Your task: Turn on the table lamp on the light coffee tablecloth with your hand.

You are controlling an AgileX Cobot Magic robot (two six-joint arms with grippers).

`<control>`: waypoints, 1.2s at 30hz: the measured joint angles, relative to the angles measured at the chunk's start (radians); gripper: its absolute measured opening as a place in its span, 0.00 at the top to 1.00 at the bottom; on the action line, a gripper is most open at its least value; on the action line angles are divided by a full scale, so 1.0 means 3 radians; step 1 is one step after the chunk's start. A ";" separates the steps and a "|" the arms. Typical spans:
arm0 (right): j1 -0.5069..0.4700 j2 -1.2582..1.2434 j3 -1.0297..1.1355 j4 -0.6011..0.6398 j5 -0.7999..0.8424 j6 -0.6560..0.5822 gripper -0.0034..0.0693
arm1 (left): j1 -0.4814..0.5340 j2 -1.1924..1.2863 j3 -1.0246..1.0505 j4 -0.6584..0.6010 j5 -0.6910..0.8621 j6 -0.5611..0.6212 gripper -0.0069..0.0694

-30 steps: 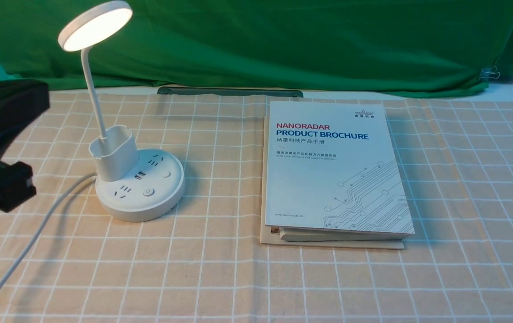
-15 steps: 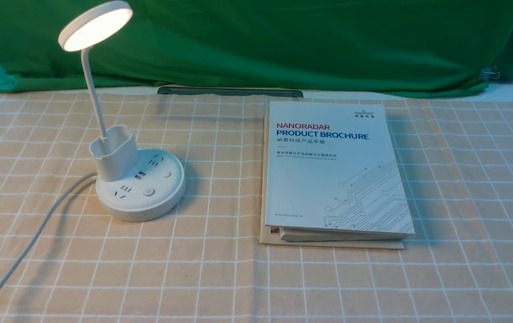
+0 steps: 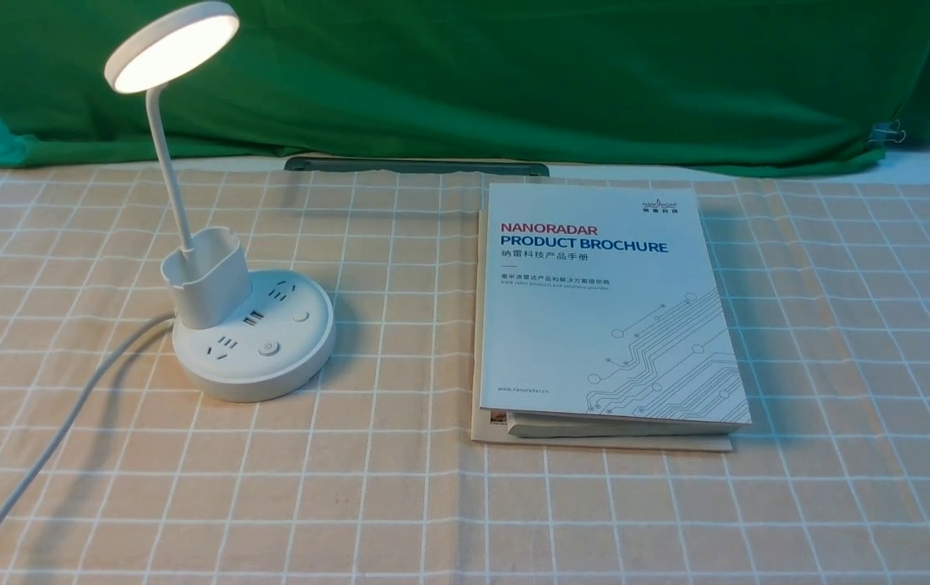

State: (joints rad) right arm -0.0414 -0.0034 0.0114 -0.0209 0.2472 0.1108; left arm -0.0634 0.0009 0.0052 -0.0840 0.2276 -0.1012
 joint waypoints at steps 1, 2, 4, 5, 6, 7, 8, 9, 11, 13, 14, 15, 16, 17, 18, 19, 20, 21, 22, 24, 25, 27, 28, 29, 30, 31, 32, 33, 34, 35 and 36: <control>0.0000 0.0000 0.0000 0.0000 0.0000 0.0000 0.62 | 0.0000 -0.0003 0.0000 0.0000 0.0000 0.0000 0.85; 0.0000 0.0000 0.0000 0.0000 0.0000 0.0000 0.62 | 0.0000 -0.0003 0.0000 0.0000 0.0000 0.0000 0.85; 0.0000 0.0000 0.0000 0.0000 0.0000 0.0000 0.62 | 0.0000 -0.0005 0.0000 0.0000 0.0000 -0.0003 0.85; 0.0000 0.0000 0.0000 0.0000 0.0000 0.0000 0.62 | 0.0000 -0.0005 0.0000 0.0000 0.0000 -0.0003 0.85; 0.0000 0.0000 0.0000 0.0000 0.0000 0.0000 0.62 | 0.0000 -0.0007 0.0000 0.0000 0.0002 -0.0003 0.84; 0.0000 0.0000 0.0000 0.0000 0.0000 0.0000 0.62 | 0.0000 -0.0009 0.0000 0.0000 0.0002 -0.0003 0.84; 0.0000 0.0000 0.0000 0.0000 0.0000 0.0000 0.62 | 0.0000 -0.0011 0.0000 0.0000 0.0002 -0.0003 0.84; 0.0000 0.0000 0.0000 0.0000 0.0000 0.0000 0.62 | 0.0000 -0.0011 0.0000 0.0000 0.0002 -0.0003 0.84; 0.0000 0.0000 0.0000 0.0000 0.0000 0.0000 0.62 | 0.0000 -0.0011 0.0000 0.0000 0.0003 -0.0003 0.84; 0.0000 0.0000 0.0000 0.0000 0.0000 0.0000 0.62 | 0.0000 -0.0011 0.0000 0.0000 0.0003 -0.0003 0.83; 0.0000 0.0000 0.0000 0.0000 0.0000 0.0000 0.62 | 0.0000 -0.0011 0.0000 0.0000 0.0003 -0.0003 0.83; 0.0000 0.0000 0.0000 0.0000 0.0000 0.0000 0.62 | 0.0000 -0.0011 0.0000 0.0000 0.0003 -0.0003 0.83; 0.0000 0.0000 0.0000 0.0000 0.0000 0.0000 0.62 | 0.0000 -0.0011 0.0000 0.0000 0.0003 -0.0003 0.83; 0.0000 0.0000 0.0000 0.0000 0.0000 0.0000 0.62 | 0.0000 -0.0011 0.0000 0.0000 0.0003 -0.0003 0.83; 0.0000 0.0000 0.0000 0.0000 0.0000 0.0000 0.62 | 0.0000 -0.0011 0.0000 0.0000 0.0003 -0.0003 0.83; 0.0000 0.0000 0.0000 0.0000 0.0000 0.0000 0.62 | 0.0000 -0.0011 0.0000 0.0000 0.0003 -0.0003 0.82; 0.0000 0.0000 0.0000 0.0000 0.0000 0.0000 0.62 | 0.0000 -0.0011 0.0000 0.0000 0.0003 -0.0003 0.82; 0.0000 0.0000 0.0000 0.0000 0.0000 0.0000 0.62 | 0.0000 -0.0011 0.0000 0.0000 0.0003 -0.0003 0.82; 0.0000 0.0000 0.0000 0.0000 0.0000 0.0000 0.62 | 0.0000 -0.0011 0.0000 0.0000 0.0003 -0.0003 0.82; 0.0000 0.0000 0.0000 0.0000 0.0000 0.0000 0.62 | 0.0000 -0.0011 0.0000 0.0000 0.0003 -0.0003 0.82; 0.0000 0.0000 0.0000 0.0000 0.0000 0.0000 0.62 | 0.0000 -0.0011 0.0000 0.0000 0.0003 -0.0003 0.82; 0.0000 0.0000 0.0000 0.0000 0.0000 0.0000 0.62 | 0.0000 -0.0011 0.0000 0.0000 0.0003 -0.0003 0.82; 0.0000 0.0000 0.0000 0.0000 0.0000 0.0000 0.62 | 0.0000 -0.0011 0.0000 0.0000 0.0003 -0.0003 0.81; 0.0000 0.0000 0.0000 0.0000 0.0000 0.0000 0.62 | 0.0000 -0.0011 0.0000 0.0000 0.0003 -0.0003 0.81; 0.0000 0.0000 0.0000 0.0000 0.0000 0.0000 0.62 | 0.0000 -0.0011 0.0000 0.0000 0.0003 -0.0003 0.81; 0.0000 0.0000 0.0000 0.0000 0.0000 0.0000 0.62 | 0.0000 -0.0011 0.0000 0.0000 0.0003 -0.0003 0.81; 0.0000 0.0000 0.0000 0.0000 0.0000 0.0000 0.62 | 0.0000 -0.0011 0.0000 0.0000 0.0003 -0.0003 0.81; 0.0000 0.0000 0.0000 0.0000 0.0000 0.0000 0.62 | 0.0000 -0.0011 0.0000 0.0000 0.0003 -0.0003 0.81; 0.0000 0.0000 0.0000 0.0000 0.0000 0.0000 0.62 | 0.0000 -0.0011 0.0000 0.0000 0.0003 -0.0003 0.81; 0.0000 0.0000 0.0000 0.0000 0.0000 0.0000 0.62 | 0.0000 -0.0011 0.0000 0.0000 0.0003 -0.0003 0.81; 0.0000 0.0000 0.0000 0.0000 0.0000 0.0000 0.62 | 0.0000 -0.0011 0.0000 0.0000 0.0003 -0.0003 0.81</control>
State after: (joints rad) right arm -0.0414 -0.0034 0.0114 -0.0209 0.2472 0.1108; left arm -0.0634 -0.0025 0.0052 -0.0840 0.2287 -0.1021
